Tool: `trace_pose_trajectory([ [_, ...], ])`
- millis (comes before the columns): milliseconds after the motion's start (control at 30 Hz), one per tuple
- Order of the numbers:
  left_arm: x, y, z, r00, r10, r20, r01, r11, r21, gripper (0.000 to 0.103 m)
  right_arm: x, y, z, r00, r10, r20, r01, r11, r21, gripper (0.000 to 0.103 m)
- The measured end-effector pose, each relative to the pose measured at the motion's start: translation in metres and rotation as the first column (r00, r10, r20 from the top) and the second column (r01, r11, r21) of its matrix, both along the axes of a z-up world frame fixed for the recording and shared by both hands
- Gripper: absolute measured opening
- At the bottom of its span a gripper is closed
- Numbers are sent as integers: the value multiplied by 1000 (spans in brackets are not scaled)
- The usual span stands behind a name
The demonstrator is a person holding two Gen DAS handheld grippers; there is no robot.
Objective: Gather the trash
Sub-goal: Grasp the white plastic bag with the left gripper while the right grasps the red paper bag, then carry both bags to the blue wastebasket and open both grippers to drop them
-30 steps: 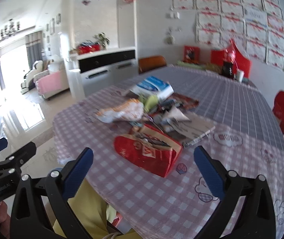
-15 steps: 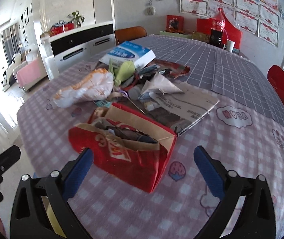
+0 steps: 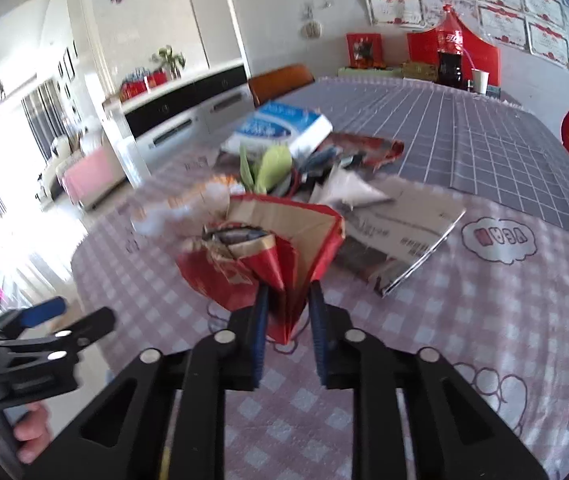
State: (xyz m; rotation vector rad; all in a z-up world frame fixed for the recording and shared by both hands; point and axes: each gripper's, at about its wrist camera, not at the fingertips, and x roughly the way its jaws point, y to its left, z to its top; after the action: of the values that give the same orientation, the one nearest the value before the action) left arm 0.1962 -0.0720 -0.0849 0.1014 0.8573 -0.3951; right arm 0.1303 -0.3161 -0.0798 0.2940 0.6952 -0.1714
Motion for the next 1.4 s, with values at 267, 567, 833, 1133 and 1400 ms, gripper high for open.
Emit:
trace_pose_trajectory([
  [267, 35, -24, 13, 996, -84, 16, 84, 996, -26, 97, -26, -22, 36, 990, -79, 112, 78, 997, 14, 14],
  [567, 90, -68, 19, 948, -320, 5, 320, 947, -20, 97, -41, -58, 68, 961, -202, 190, 211, 977, -26, 14],
  [833, 128, -86, -15, 971, -229, -64, 235, 967, 102, 37, -37, -77, 68, 951, -253, 180, 260, 965, -18, 14],
  [1133, 124, -37, 1, 990, -134, -50, 134, 991, 4, 30, -27, -64, 77, 956, -189, 224, 199, 980, -23, 14],
  [1400, 99, 16, 19, 999, -40, -6, 40, 999, -30, 30, -7, -24, 93, 959, -58, 277, 67, 998, -22, 14],
])
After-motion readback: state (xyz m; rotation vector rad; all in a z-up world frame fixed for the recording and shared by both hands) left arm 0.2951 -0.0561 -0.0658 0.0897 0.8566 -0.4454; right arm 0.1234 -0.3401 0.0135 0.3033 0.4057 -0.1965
